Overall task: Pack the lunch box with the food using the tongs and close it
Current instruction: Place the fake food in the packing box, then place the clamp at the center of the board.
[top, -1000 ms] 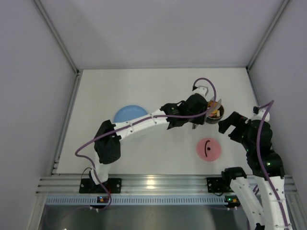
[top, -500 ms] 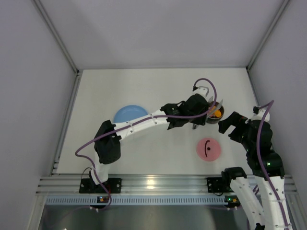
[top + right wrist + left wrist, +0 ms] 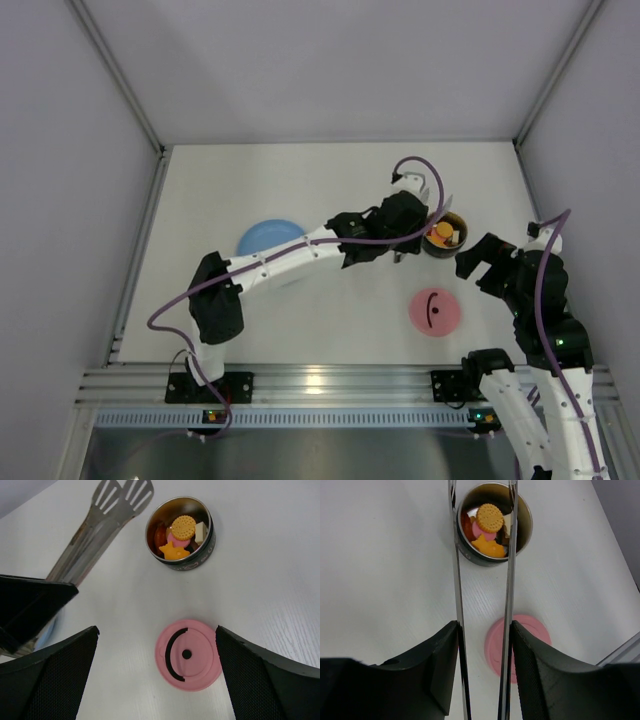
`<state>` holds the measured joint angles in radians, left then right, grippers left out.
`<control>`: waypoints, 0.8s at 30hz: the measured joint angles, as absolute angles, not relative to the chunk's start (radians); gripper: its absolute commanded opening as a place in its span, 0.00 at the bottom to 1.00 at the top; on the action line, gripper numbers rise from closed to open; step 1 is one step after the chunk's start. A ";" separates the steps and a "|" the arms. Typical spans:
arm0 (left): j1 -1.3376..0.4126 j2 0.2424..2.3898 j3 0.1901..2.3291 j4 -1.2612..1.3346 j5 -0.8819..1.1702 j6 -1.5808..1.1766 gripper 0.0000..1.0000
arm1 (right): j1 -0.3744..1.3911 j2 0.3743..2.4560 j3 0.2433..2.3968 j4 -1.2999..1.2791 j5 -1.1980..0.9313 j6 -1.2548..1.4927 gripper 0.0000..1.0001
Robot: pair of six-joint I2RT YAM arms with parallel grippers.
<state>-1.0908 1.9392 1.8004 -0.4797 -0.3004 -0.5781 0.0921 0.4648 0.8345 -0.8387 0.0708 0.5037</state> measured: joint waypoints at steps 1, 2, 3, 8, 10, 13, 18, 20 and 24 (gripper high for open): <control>-1.081 1.927 1.795 -0.488 -0.310 -0.584 0.51 | 0.092 0.465 0.834 -0.839 0.071 0.501 0.99; -1.062 1.910 1.786 -0.499 -0.315 -0.593 0.51 | 0.092 0.465 0.834 -0.839 0.071 0.500 1.00; -1.036 1.895 1.776 -0.508 -0.318 -0.601 0.51 | 0.092 0.465 0.834 -0.839 0.070 0.499 1.00; -0.846 1.876 1.711 -0.517 -0.337 -0.618 0.51 | 0.092 0.466 0.834 -0.839 0.070 0.498 1.00; -0.786 1.903 1.695 -0.516 -0.348 -0.616 0.52 | 0.092 0.469 0.834 -0.839 0.070 0.498 0.99; -0.747 1.969 1.690 -0.498 -0.340 -0.601 0.54 | 0.092 0.479 0.834 -0.839 0.070 0.497 1.00; -0.748 2.091 1.686 -0.447 -0.297 -0.580 0.54 | 0.092 0.498 0.835 -0.839 0.070 0.493 1.00; -0.750 2.127 1.685 -0.437 -0.278 -0.580 0.56 | 0.092 0.503 0.835 -0.839 0.070 0.490 0.99; -0.748 2.170 1.680 -0.425 -0.263 -0.582 0.63 | 0.092 0.507 0.835 -0.838 0.070 0.490 0.99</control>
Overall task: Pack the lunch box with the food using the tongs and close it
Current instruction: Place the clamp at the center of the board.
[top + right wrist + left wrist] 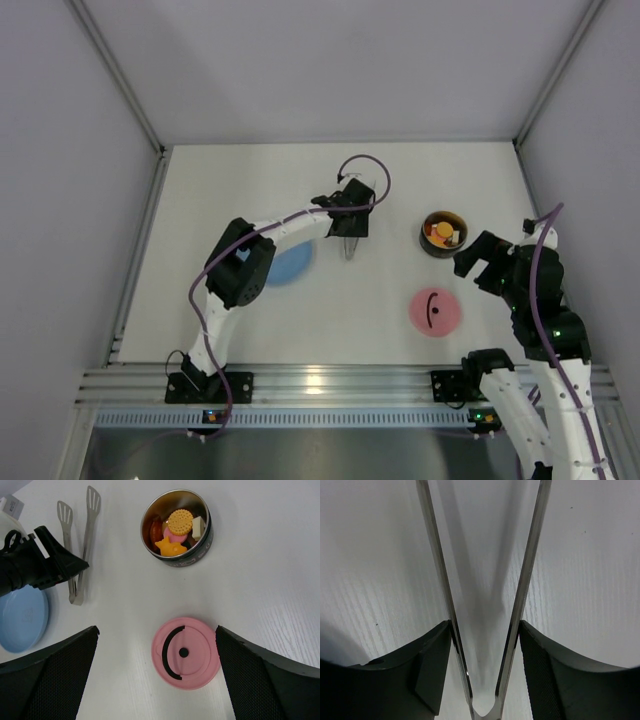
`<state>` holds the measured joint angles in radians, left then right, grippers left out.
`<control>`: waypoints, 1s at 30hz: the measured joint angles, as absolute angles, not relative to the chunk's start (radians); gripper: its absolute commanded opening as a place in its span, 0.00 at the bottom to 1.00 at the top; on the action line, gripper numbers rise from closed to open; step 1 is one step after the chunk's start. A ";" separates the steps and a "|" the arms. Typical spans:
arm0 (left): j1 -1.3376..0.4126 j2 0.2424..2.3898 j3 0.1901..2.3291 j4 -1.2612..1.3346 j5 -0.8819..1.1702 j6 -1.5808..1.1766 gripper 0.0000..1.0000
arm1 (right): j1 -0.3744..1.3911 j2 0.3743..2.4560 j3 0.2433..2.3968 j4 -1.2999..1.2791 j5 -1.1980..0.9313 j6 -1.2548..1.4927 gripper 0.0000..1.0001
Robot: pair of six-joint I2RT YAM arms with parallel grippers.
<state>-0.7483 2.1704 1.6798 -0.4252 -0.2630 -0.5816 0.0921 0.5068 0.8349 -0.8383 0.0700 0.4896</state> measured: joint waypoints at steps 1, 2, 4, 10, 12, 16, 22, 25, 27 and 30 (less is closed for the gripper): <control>-0.748 2.176 1.678 -0.425 -0.258 -0.582 0.65 | 0.092 0.507 0.835 -0.838 0.070 0.490 0.99; -0.748 2.179 1.675 -0.425 -0.255 -0.583 0.68 | 0.092 0.507 0.835 -0.838 0.070 0.490 1.00; -0.748 2.182 1.674 -0.422 -0.250 -0.586 0.73 | 0.092 0.507 0.835 -0.838 0.070 0.490 1.00; -0.748 2.183 1.674 -0.403 -0.239 -0.583 0.82 | 0.092 0.507 0.835 -0.838 0.069 0.490 0.99; -0.748 2.182 1.674 -0.403 -0.239 -0.577 0.84 | 0.092 0.507 0.835 -0.838 0.069 0.490 0.99; -0.748 2.160 1.674 -0.405 -0.250 -0.562 0.84 | 0.092 0.519 0.835 -0.838 0.066 0.490 0.99; -0.748 2.019 1.673 -0.420 -0.266 -0.551 0.84 | 0.092 0.580 0.831 -0.839 0.015 0.491 0.89; -0.748 1.871 1.629 -0.411 -0.266 -0.573 0.84 | 0.092 0.617 0.810 -0.840 -0.046 0.499 0.76; -0.748 1.739 1.557 -0.402 -0.266 -0.593 0.85 | 0.092 0.636 0.780 -0.843 -0.083 0.506 0.71; -0.748 1.552 1.442 -0.379 -0.259 -0.625 0.85 | 0.092 0.664 0.731 -0.862 -0.120 0.518 0.62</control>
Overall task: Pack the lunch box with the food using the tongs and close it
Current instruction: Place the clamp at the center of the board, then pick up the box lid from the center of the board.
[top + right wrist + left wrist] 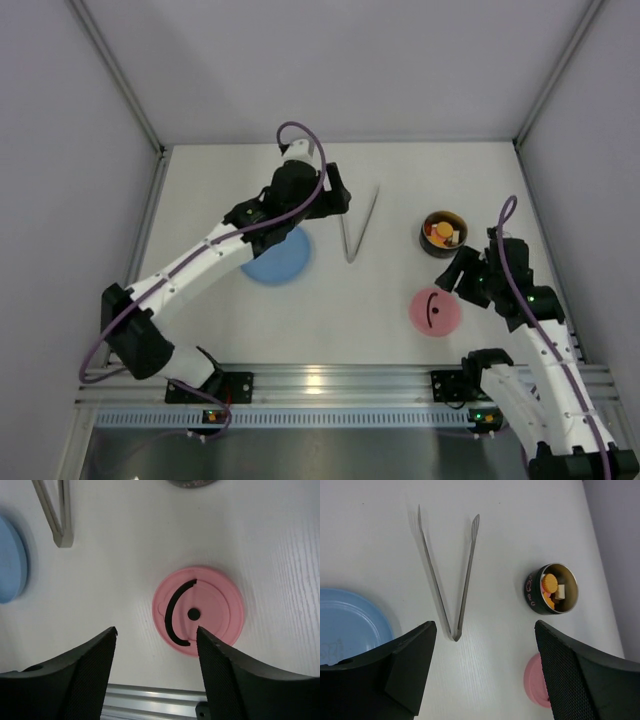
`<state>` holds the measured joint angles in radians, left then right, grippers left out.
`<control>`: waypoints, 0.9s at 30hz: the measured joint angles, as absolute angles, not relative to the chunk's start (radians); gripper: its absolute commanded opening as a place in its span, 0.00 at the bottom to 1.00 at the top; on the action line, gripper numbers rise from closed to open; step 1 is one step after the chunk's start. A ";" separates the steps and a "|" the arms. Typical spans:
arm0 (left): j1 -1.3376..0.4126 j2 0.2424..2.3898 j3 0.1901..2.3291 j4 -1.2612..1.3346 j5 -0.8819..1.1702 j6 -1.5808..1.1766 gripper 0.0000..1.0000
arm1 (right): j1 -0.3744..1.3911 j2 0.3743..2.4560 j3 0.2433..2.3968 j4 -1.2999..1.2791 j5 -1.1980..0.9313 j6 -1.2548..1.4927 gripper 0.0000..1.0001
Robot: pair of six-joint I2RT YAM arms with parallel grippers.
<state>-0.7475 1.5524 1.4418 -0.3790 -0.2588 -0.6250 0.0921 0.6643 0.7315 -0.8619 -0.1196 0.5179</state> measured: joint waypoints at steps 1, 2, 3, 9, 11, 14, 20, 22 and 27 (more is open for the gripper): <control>-0.748 1.498 1.403 -0.371 -0.254 -0.635 0.85 | 0.092 0.674 0.713 -0.865 -0.130 0.524 0.59; -0.748 1.462 1.374 -0.364 -0.249 -0.642 0.85 | 0.093 0.684 0.698 -0.867 -0.137 0.528 0.59; -0.748 1.412 1.330 -0.358 -0.243 -0.654 0.85 | 0.093 0.692 0.686 -0.869 -0.141 0.535 0.58; -0.748 1.317 1.218 -0.361 -0.210 -0.686 0.85 | 0.140 0.726 0.634 -0.863 -0.139 0.581 0.53; -0.748 1.314 1.210 -0.361 -0.199 -0.689 0.85 | 0.189 0.756 0.618 -0.853 -0.131 0.605 0.53; -0.748 1.301 1.200 -0.362 -0.194 -0.690 0.85 | 0.315 0.823 0.595 -0.835 -0.091 0.656 0.53; -0.748 1.284 1.197 -0.360 -0.189 -0.690 0.84 | 0.445 0.924 0.588 -0.807 0.020 0.739 0.52; -0.748 1.282 1.190 -0.360 -0.187 -0.690 0.84 | 0.445 0.924 0.588 -0.804 0.060 0.760 0.53; -0.748 1.280 1.168 -0.361 -0.183 -0.690 0.84 | 0.445 0.925 0.588 -0.796 0.142 0.788 0.52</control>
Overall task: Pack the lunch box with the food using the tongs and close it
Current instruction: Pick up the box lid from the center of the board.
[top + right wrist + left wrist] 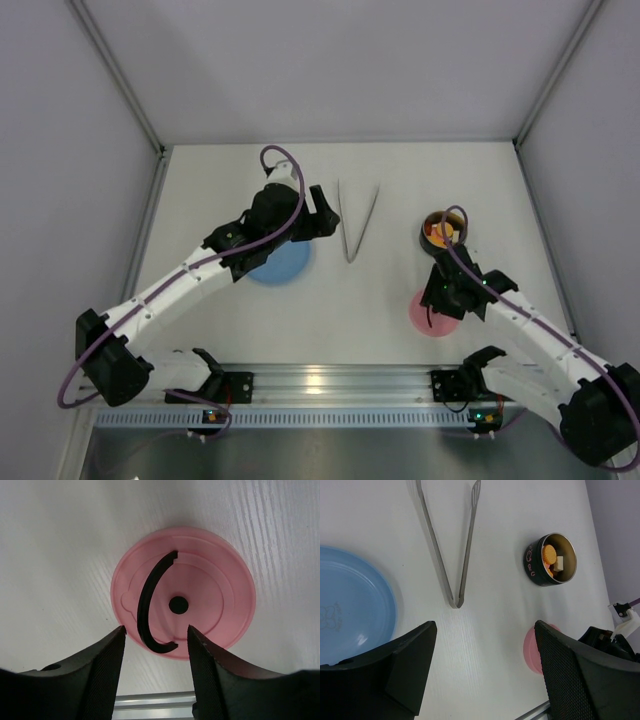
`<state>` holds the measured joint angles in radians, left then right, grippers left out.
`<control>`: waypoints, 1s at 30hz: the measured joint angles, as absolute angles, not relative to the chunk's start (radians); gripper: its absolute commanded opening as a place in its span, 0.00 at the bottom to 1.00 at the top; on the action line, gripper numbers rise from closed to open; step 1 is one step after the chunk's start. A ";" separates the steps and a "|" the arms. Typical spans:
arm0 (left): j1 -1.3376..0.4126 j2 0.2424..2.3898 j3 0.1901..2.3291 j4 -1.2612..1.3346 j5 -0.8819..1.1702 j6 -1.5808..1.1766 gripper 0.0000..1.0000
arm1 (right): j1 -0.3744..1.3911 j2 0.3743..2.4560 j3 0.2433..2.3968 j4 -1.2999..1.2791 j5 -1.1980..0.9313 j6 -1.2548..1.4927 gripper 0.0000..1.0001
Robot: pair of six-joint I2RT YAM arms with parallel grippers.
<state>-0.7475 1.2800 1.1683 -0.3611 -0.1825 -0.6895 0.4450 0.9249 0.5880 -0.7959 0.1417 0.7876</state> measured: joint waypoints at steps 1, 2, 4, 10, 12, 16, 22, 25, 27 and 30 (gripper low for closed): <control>-0.748 1.280 1.168 -0.361 -0.181 -0.690 0.84 | 0.445 0.931 0.587 -0.790 0.153 0.789 0.50; -0.748 1.280 1.167 -0.360 -0.179 -0.690 0.84 | 0.445 0.940 0.587 -0.782 0.162 0.790 0.48; -0.748 1.280 1.167 -0.360 -0.178 -0.690 0.84 | 0.445 0.966 0.583 -0.764 0.175 0.792 0.47; -0.748 1.280 1.167 -0.361 -0.176 -0.685 0.84 | 0.446 1.038 0.580 -0.724 0.196 0.791 0.39; -0.748 1.280 1.167 -0.361 -0.176 -0.682 0.84 | 0.447 1.043 0.576 -0.716 0.199 0.789 0.29; -0.748 1.280 1.159 -0.360 -0.176 -0.682 0.84 | 0.448 1.042 0.576 -0.715 0.222 0.790 0.00; -0.748 1.266 1.139 -0.371 -0.180 -0.678 0.84 | 0.449 1.000 0.641 -0.767 0.280 0.777 0.00; -0.748 1.244 1.139 -0.373 -0.180 -0.678 0.84 | 0.449 0.965 0.741 -0.818 0.299 0.761 0.00; -0.748 1.224 1.139 -0.374 -0.180 -0.678 0.84 | 0.449 0.946 0.828 -0.858 0.326 0.750 0.00; -0.748 1.197 1.139 -0.374 -0.180 -0.678 0.83 | 0.447 0.953 0.974 -0.899 0.374 0.722 0.00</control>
